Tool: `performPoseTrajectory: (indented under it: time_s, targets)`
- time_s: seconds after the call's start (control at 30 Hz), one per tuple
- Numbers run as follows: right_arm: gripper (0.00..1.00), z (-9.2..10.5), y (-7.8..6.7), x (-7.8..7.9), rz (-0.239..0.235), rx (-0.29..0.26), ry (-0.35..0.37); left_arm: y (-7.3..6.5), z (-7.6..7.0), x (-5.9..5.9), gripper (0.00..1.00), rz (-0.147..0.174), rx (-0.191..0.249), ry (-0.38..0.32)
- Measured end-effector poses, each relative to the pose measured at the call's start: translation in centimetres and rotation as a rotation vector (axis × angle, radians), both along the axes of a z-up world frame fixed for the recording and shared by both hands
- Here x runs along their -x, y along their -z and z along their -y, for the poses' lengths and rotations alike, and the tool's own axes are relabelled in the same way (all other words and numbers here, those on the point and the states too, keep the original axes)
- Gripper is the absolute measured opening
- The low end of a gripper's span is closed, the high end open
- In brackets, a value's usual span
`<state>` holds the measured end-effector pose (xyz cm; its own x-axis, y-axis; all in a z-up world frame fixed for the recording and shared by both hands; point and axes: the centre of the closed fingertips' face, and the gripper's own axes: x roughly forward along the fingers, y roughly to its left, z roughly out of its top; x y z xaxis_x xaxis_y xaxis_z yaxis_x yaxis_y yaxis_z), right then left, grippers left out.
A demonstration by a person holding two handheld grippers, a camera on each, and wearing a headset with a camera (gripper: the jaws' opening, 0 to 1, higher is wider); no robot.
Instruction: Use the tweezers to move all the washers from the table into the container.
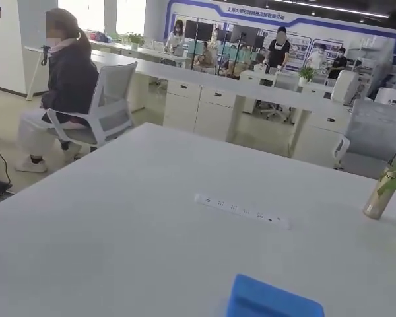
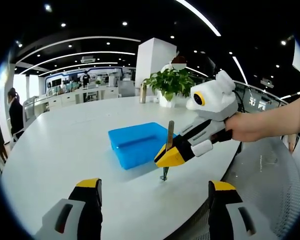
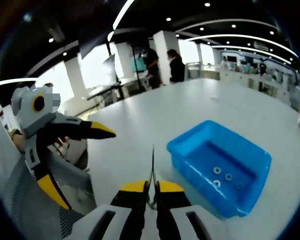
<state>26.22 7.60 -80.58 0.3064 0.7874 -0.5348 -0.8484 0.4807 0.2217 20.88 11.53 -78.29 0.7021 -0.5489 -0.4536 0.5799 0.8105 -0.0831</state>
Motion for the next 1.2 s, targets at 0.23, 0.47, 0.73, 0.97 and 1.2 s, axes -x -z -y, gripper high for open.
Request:
performPoseTrajectory:
  time_s: [0.23, 0.47, 0.73, 0.97, 1.2]
  targets:
    - [0.03, -0.1, -2.3, -1.2, -0.007, -0.057, 0.02, 0.0, 0.0, 0.0, 0.89, 0.001, -0.002, 0.001]
    - [0.03, -0.8, -4.8, -3.1, 0.047, -0.079, 0.007, 0.1, 0.0, 0.1, 0.88, -0.003, -0.003, 0.003]
    - [0.03, -1.1, -6.7, -7.2, 0.109, -0.069, 0.023, 0.0, 0.0, 0.1, 0.88, -0.002, -0.001, 0.002]
    - [0.03, -1.0, -6.5, -10.5, 0.153, -0.01, 0.082, 0.1, 0.0, 0.0, 0.87, -0.004, -0.003, 0.002]
    - [0.03, -1.5, -4.6, -11.5, 0.141, 0.042, 0.088, 0.2, 0.0, 0.0, 0.85, -0.009, -0.004, 0.005]
